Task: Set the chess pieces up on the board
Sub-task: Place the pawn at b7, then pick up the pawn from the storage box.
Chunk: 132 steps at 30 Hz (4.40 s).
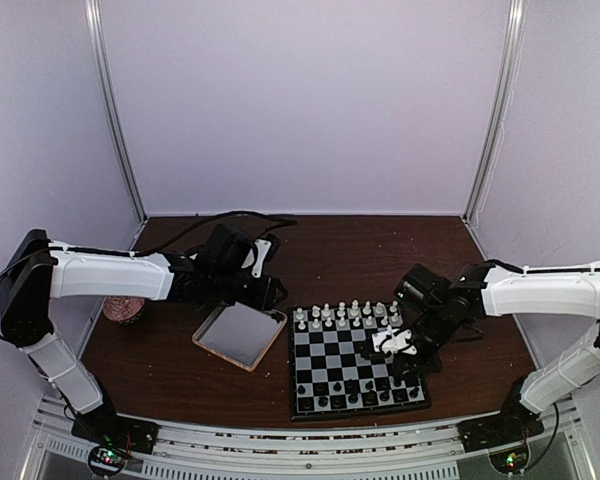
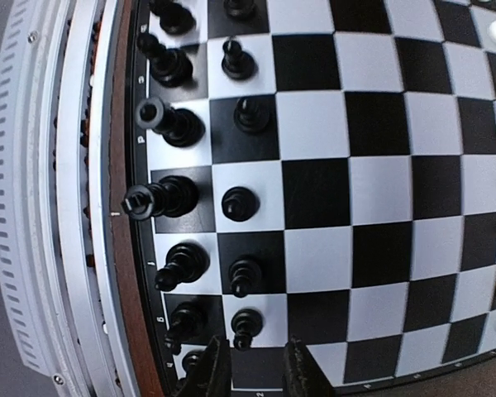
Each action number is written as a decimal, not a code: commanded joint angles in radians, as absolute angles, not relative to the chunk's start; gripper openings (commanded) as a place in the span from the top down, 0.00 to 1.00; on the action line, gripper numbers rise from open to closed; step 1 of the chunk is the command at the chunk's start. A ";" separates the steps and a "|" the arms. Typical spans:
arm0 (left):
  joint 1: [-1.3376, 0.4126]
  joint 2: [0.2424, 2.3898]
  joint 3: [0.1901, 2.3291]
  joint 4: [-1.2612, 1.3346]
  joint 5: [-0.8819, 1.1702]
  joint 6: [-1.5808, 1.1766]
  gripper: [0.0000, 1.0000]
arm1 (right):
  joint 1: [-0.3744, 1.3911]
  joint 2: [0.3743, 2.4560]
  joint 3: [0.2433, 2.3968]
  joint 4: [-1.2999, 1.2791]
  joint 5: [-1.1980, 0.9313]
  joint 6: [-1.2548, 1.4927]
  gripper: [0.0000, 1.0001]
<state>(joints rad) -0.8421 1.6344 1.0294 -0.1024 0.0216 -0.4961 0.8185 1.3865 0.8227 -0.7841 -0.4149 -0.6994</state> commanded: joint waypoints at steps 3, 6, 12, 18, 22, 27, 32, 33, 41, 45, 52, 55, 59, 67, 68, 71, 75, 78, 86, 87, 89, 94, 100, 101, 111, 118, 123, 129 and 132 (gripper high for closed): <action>-0.816 1.680 1.114 -0.340 -0.138 -0.608 0.61 | 0.721 1.287 0.970 -0.938 -0.512 -0.682 0.76; -0.805 1.723 1.155 -0.447 -0.144 -0.670 0.62 | 0.638 1.271 0.979 -0.912 -0.573 -0.644 0.75; -0.797 1.781 1.172 -0.430 -0.085 -0.766 0.63 | 0.539 1.274 0.927 -0.776 -0.640 -0.535 0.75; -0.793 1.841 1.208 -0.402 -0.024 -0.827 0.64 | 0.523 1.262 0.921 -0.767 -0.631 -0.541 0.74; -0.793 1.887 1.252 -0.397 -0.002 -0.857 0.63 | 0.522 1.265 0.914 -0.762 -0.633 -0.546 0.74; -0.784 1.927 1.297 -0.418 -0.009 -0.878 0.63 | 0.520 1.264 0.911 -0.762 -0.638 -0.551 0.73; -0.774 1.953 1.322 -0.436 -0.010 -0.895 0.64 | 0.518 1.266 0.908 -0.765 -0.638 -0.558 0.73; -0.772 1.961 1.328 -0.436 -0.008 -0.896 0.65 | 0.518 1.266 0.908 -0.765 -0.638 -0.558 0.73; -0.770 2.011 1.373 -0.467 0.023 -0.885 0.67 | 0.515 1.275 0.907 -0.770 -0.640 -0.568 0.73; -0.770 2.016 1.377 -0.492 0.024 -0.879 0.69 | 0.514 1.284 0.910 -0.774 -0.641 -0.575 0.73; -0.770 2.015 1.375 -0.520 0.024 -0.865 0.70 | 0.514 1.296 0.916 -0.779 -0.646 -0.578 0.73; -0.770 2.034 1.393 -0.545 0.029 -0.855 0.70 | 0.514 1.300 0.917 -0.781 -0.645 -0.584 0.73; -0.770 2.026 1.379 -0.559 0.026 -0.852 0.70 | 0.514 1.303 0.917 -0.782 -0.645 -0.586 0.73; -0.758 2.055 1.410 -0.632 -0.002 -0.822 0.72 | 0.514 1.307 0.919 -0.783 -0.647 -0.588 0.73; -0.757 2.059 1.416 -0.645 -0.011 -0.818 0.72 | 0.514 1.308 0.918 -0.785 -0.648 -0.589 0.73; -0.754 2.062 1.423 -0.666 -0.025 -0.798 0.74 | 0.514 1.308 0.919 -0.785 -0.649 -0.588 0.73; -0.750 2.076 1.446 -0.702 -0.033 -0.762 0.77 | 0.513 1.310 0.920 -0.787 -0.652 -0.591 0.73; -0.751 2.097 1.474 -0.731 -0.036 -0.733 0.79 | 0.514 1.311 0.921 -0.790 -0.653 -0.593 0.74; -0.750 2.145 1.535 -0.798 -0.029 -0.670 0.81 | 0.514 1.315 0.923 -0.794 -0.653 -0.597 0.74; -0.751 2.147 1.538 -0.805 -0.028 -0.666 0.81 | 0.514 1.315 0.925 -0.795 -0.653 -0.597 0.74; -0.751 2.150 1.538 -0.819 -0.033 -0.658 0.80 | 0.514 1.317 0.924 -0.795 -0.653 -0.599 0.74; -0.750 2.167 1.553 -0.862 -0.045 -0.632 0.79 | 0.514 1.320 0.928 -0.798 -0.658 -0.599 0.74; -0.751 2.173 1.564 -0.882 -0.053 -0.606 0.84 | 0.514 1.324 0.931 -0.802 -0.662 -0.601 0.74; -0.750 2.175 1.566 -0.882 -0.049 -0.602 0.85 | 0.514 1.324 0.931 -0.802 -0.663 -0.601 0.74; -0.750 2.193 1.598 -0.843 -0.053 -0.520 0.86 | 0.514 1.337 0.940 -0.803 -0.684 -0.584 0.74; -0.749 2.099 1.579 -0.847 -0.050 -0.501 0.86 | 0.514 1.344 0.941 -0.803 -0.686 -0.578 0.74; -0.747 1.966 1.514 -0.852 -0.071 -0.530 0.85 | 0.514 1.352 0.947 -0.805 -0.689 -0.579 0.74; -0.727 1.908 1.412 -0.813 -0.125 -0.718 0.77 | 0.514 1.361 0.950 -0.817 -0.695 -0.592 0.74; -0.694 1.930 1.397 -0.768 -0.086 -0.797 0.75 | 0.514 1.362 0.953 -0.824 -0.698 -0.599 0.74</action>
